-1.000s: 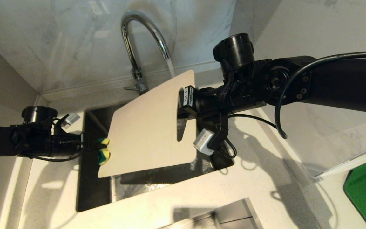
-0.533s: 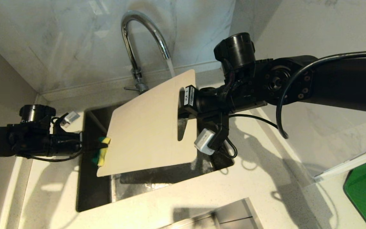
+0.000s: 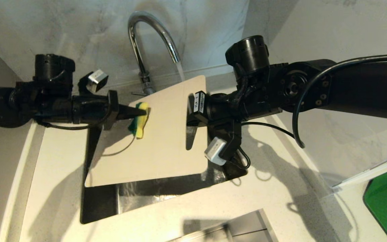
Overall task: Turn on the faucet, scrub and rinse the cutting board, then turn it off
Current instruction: Scrub the cutting board underwater
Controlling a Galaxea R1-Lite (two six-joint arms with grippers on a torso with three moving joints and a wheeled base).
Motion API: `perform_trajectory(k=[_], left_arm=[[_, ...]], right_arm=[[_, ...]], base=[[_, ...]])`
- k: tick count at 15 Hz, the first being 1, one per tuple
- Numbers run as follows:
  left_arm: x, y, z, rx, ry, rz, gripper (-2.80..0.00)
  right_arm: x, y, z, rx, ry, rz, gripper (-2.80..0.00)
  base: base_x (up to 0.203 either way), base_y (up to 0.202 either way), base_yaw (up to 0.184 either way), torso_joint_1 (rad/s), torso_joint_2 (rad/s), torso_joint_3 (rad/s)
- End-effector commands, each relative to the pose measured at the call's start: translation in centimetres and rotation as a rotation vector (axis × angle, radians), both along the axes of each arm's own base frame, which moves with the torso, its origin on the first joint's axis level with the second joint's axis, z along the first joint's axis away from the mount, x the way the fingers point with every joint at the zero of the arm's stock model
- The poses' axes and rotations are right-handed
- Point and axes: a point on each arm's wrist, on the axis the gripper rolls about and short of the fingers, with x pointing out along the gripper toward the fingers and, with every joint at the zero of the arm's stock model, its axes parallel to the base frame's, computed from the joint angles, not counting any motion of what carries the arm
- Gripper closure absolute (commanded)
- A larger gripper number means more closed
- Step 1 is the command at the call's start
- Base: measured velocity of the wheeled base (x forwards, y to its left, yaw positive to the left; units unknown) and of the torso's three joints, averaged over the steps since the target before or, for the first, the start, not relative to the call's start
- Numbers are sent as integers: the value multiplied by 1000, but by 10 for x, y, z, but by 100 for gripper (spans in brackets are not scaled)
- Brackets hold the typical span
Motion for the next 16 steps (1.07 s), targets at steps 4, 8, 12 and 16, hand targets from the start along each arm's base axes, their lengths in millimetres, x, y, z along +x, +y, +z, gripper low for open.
perform_trajectory(k=[4,8,12,16], left_arm=[[21,-49,11,-61,36,-81,0],[36,-27,-11,-37,87,-21,0],[59,22,-42,19,110,78,0],[66,67,-83,81,158,105,0]], right_arm=[[-4,-2,3,-3,-10,5,0],[-4,-2,-1,-10,2,6,0],[-5,-3,-1,-9,4,7,0],[-6,-4,1,-7,1,7,0]], base=[[0,0,0,0,0,0],[0,0,0,0,0,0],[0,0,0,0,0,0],[0,0,0,0,0,0]])
